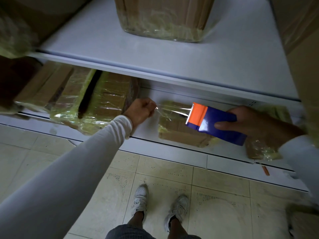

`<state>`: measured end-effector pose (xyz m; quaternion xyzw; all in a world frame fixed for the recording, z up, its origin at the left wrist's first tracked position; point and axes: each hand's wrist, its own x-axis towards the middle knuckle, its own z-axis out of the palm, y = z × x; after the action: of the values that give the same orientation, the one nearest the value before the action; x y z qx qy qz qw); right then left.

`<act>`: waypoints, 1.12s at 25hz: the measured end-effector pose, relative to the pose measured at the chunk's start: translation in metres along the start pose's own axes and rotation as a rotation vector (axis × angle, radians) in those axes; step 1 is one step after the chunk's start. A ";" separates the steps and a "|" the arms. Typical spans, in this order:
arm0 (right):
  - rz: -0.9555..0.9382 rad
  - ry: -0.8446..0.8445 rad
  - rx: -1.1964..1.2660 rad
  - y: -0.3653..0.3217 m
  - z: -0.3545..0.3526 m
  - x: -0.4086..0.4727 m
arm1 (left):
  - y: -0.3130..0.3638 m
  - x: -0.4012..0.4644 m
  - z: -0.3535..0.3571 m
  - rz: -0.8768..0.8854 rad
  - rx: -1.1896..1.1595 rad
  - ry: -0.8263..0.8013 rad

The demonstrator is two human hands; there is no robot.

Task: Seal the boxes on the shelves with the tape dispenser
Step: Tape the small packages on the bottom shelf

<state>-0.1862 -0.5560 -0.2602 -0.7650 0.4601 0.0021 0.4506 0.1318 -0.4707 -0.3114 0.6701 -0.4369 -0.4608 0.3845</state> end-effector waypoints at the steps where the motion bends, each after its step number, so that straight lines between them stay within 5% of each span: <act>1: 0.008 -0.007 0.003 -0.002 -0.004 0.007 | -0.002 0.005 0.001 -0.018 0.023 0.008; 9: 0.119 -0.084 -0.086 -0.001 0.003 0.039 | -0.039 0.039 0.015 -0.110 0.303 0.014; 18: 0.166 -0.042 -0.188 -0.010 0.023 0.041 | -0.045 0.037 0.036 -0.225 0.143 0.064; 22: 0.185 -0.022 -0.245 -0.014 0.026 0.040 | -0.047 0.026 0.044 -0.062 0.088 0.142; 28: 0.208 -0.021 -0.235 -0.021 0.026 0.038 | -0.045 0.025 0.053 -0.072 0.162 0.079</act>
<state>-0.1383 -0.5609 -0.2771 -0.7605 0.5290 0.1104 0.3601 0.0964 -0.4854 -0.3746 0.7319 -0.4328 -0.4107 0.3291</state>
